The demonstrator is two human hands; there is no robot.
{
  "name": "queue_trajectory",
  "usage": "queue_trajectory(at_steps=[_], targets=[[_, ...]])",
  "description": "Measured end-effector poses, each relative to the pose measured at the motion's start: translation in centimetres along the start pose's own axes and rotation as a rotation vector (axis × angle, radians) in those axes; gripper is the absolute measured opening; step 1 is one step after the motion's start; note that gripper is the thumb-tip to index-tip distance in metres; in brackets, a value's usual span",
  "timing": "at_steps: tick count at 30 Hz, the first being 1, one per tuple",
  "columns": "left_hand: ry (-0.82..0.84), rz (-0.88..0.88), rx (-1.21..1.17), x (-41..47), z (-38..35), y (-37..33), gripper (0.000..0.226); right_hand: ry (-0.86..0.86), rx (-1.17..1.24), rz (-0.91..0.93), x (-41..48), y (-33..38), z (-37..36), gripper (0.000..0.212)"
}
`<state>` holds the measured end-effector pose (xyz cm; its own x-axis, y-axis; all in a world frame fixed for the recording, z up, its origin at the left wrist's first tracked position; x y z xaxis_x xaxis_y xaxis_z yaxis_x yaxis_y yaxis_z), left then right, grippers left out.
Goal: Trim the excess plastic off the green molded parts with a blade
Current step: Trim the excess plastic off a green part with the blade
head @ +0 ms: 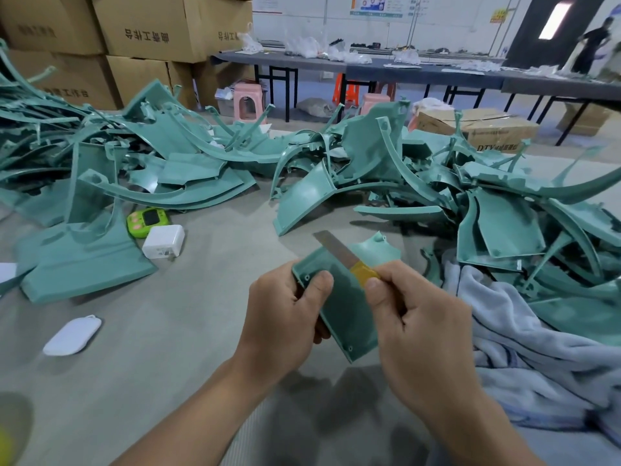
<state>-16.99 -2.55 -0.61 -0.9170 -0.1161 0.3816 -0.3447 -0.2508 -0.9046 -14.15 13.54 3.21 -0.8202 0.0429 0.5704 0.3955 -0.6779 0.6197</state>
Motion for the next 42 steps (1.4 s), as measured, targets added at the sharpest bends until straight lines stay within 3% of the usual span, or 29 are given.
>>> queue_trajectory(at_steps=[3,7,12,17,22,26,30,33,36,39,42], targets=[[0.002,-0.043,0.054,-0.1,0.1,-0.2,0.023,0.022,-0.071,0.02,0.2,0.2,-0.1,0.026],[-0.022,-0.069,0.152,-0.1,0.2,-0.3,0.028,-0.077,-0.082,-0.017,0.9,-0.5,1.3,0.029],[0.016,-0.116,0.17,-0.1,0.3,-0.6,0.034,0.135,-0.013,0.055,-0.1,0.7,0.3,0.026],[-0.017,-0.092,0.224,-0.1,0.2,-0.7,0.033,0.027,-0.031,-0.021,0.9,-0.6,1.6,0.026],[0.048,-0.212,0.27,-0.3,0.1,-1.5,0.039,0.114,-0.008,0.083,-0.1,1.2,0.9,0.023],[0.024,-0.188,0.244,-0.3,0.1,-1.4,0.04,-0.014,-0.023,0.005,0.9,0.1,2.1,0.027],[0.035,-0.235,0.317,-0.3,0.0,-1.5,0.042,0.127,0.03,0.085,-0.2,1.1,1.1,0.024],[0.008,-0.204,0.302,-0.2,0.2,-1.1,0.045,0.049,-0.063,-0.01,0.8,-0.2,1.3,0.026],[-0.016,-0.188,0.299,-0.3,0.0,-1.1,0.044,-0.04,-0.009,-0.06,1.2,-1.2,2.4,0.028],[-0.007,-0.261,0.323,-0.7,0.3,-1.3,0.041,0.058,0.127,-0.028,0.4,-0.7,1.8,0.027],[-0.018,-0.314,0.501,-0.8,1.4,-1.3,0.039,0.09,0.156,-0.102,0.9,-2.0,1.8,0.03]])
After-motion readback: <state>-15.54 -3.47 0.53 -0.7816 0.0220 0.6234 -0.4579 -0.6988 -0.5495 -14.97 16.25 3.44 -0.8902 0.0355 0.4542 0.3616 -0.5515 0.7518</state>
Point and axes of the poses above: each hand's wrist, its own x-axis towards the middle knuckle, its own z-axis out of the back of the hand, y = z × x, the point moved 3 cm from there along x, towards the middle knuckle, and after that the axes turned 3 degrees about -z, right-handed, at the moved point
